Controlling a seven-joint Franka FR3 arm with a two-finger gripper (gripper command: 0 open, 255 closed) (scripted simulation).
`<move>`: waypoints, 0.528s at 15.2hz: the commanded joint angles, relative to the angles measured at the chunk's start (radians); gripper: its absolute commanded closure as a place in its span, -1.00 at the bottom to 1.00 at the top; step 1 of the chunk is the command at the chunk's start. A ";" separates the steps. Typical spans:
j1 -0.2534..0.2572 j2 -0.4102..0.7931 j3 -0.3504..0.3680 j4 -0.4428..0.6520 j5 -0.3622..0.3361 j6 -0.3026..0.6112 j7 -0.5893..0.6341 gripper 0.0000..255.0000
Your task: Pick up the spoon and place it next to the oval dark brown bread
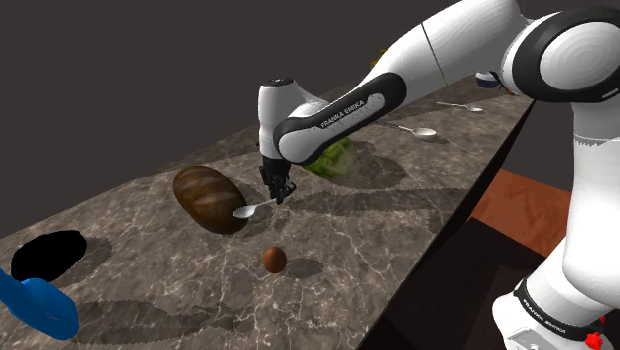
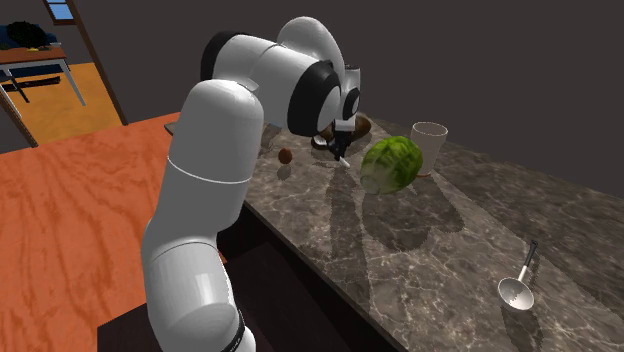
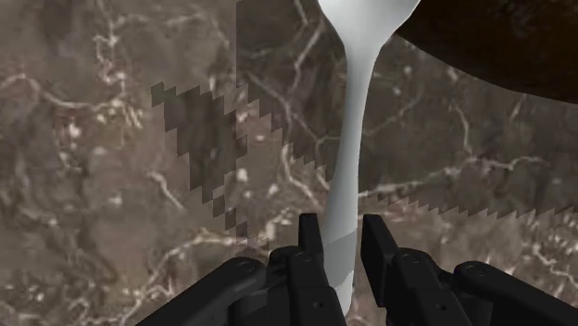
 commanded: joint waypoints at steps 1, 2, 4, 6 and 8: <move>0.000 0.003 -0.002 -0.003 -0.002 0.005 0.000 1.00; 0.000 0.003 -0.002 -0.003 -0.002 0.005 0.000 1.00; 0.000 0.003 -0.002 -0.003 -0.002 0.005 0.000 1.00; 0.000 0.003 -0.002 -0.003 -0.002 0.005 0.000 1.00; 0.000 0.004 -0.002 -0.003 -0.002 0.005 0.000 -1.00</move>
